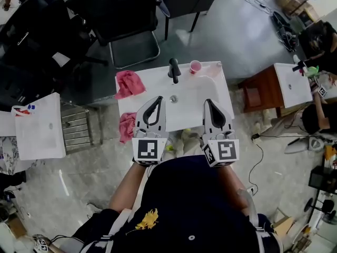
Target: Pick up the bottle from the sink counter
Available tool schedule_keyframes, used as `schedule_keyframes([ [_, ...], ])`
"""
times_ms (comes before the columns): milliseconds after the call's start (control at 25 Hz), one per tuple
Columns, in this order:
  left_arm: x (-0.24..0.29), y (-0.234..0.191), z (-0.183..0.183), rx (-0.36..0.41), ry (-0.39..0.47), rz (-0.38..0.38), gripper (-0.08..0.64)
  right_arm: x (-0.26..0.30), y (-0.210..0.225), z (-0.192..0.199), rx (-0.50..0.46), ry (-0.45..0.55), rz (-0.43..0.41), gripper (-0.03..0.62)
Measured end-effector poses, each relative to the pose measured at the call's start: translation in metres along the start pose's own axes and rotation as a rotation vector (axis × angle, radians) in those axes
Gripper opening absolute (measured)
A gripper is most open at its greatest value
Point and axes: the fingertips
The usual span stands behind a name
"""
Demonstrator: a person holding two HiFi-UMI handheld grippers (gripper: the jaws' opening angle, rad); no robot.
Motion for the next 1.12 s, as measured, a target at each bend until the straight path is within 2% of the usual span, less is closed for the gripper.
schedule_keyframes([
  [560, 0.028, 0.006, 0.005, 0.010, -0.007, 0.019, 0.018, 0.018, 0.023, 0.011, 0.011, -0.027, 0.006, 0.026],
  [1120, 0.086, 0.014, 0.021, -0.002, -0.083, 0.039, 0.018, 0.056, 0.069, 0.022, 0.015, -0.070, 0.011, 0.027],
])
Point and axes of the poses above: the fingertips, and each gripper's own axes: x forward along the fingers, y to its right, z out of its underside, and after that the axes turned 2 degrees about z, right-handed
